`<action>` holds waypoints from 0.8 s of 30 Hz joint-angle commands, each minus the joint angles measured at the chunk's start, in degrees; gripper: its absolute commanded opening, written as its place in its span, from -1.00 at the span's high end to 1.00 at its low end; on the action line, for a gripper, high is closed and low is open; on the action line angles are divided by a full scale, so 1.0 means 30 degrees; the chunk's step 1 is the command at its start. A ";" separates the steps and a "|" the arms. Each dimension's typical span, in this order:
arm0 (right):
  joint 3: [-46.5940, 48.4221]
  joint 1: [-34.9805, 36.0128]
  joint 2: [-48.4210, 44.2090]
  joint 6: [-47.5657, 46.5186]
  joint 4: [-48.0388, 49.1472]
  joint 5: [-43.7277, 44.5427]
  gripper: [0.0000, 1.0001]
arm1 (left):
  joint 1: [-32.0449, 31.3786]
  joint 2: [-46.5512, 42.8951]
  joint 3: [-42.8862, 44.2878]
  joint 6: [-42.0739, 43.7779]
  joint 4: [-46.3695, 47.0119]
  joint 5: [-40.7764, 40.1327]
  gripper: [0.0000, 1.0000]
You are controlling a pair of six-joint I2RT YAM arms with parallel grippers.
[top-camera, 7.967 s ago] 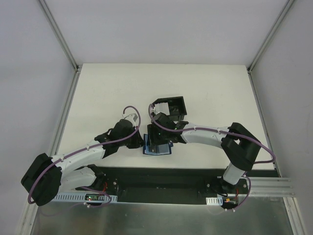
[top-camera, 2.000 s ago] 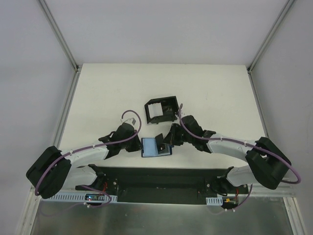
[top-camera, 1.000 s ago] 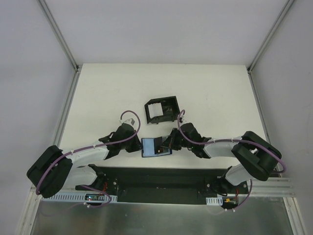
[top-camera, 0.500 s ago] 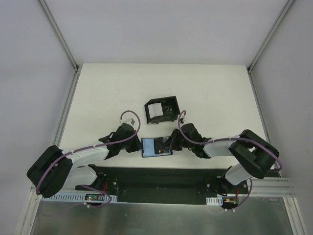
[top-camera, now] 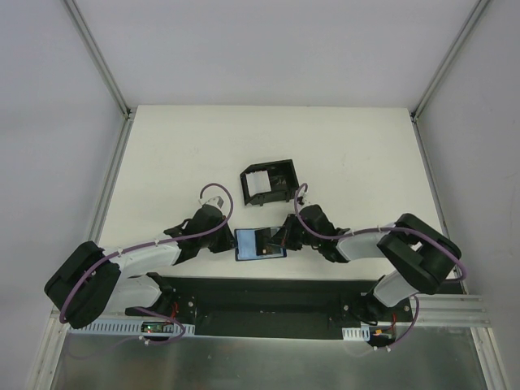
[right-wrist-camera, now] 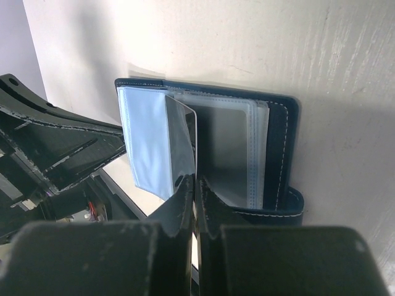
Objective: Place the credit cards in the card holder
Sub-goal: Insert the credit card into the card holder.
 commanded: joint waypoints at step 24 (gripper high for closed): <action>0.1022 0.0783 0.0177 -0.0498 -0.3545 0.0437 0.99 | 0.0123 0.0109 -0.0312 0.0115 -0.0460 -0.0545 1.00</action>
